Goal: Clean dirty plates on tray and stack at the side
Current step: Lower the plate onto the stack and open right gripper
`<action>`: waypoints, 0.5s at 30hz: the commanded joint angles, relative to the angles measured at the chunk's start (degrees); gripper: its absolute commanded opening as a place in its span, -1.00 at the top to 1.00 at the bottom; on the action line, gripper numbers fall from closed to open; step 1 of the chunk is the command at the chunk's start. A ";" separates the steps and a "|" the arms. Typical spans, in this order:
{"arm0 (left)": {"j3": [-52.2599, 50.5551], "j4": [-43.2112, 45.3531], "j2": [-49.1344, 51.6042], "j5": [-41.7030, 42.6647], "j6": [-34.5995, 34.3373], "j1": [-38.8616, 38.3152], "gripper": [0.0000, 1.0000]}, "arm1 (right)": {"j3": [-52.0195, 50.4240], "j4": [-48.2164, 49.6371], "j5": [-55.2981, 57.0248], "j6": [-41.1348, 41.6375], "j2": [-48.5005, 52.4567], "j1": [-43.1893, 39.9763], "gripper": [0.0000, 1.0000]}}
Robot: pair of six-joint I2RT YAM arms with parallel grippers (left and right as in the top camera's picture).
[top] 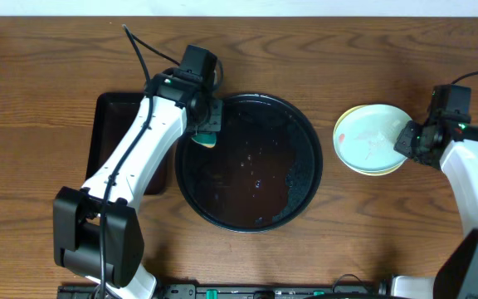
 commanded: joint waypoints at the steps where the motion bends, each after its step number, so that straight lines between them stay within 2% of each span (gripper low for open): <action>1: 2.54 -2.80 -1.49 -0.22 1.46 3.63 0.85 | -0.31 1.84 2.97 0.59 3.98 -0.33 0.86; 2: 3.28 -3.91 -2.03 -0.22 2.08 4.74 0.85 | -0.31 2.14 2.97 0.59 4.66 -0.33 0.74; 3: 4.02 -5.03 -2.54 -0.22 2.49 5.73 0.85 | -0.28 2.36 2.95 0.59 5.16 -0.35 0.45; 6: 5.75 -7.93 -4.37 -0.24 4.68 9.31 0.85 | 0.15 2.08 2.45 0.57 4.72 -0.31 -0.14; 15: 3.87 -12.17 -5.18 -0.46 12.22 21.11 0.85 | 10.34 -6.86 -11.10 -2.54 -1.05 1.40 -0.62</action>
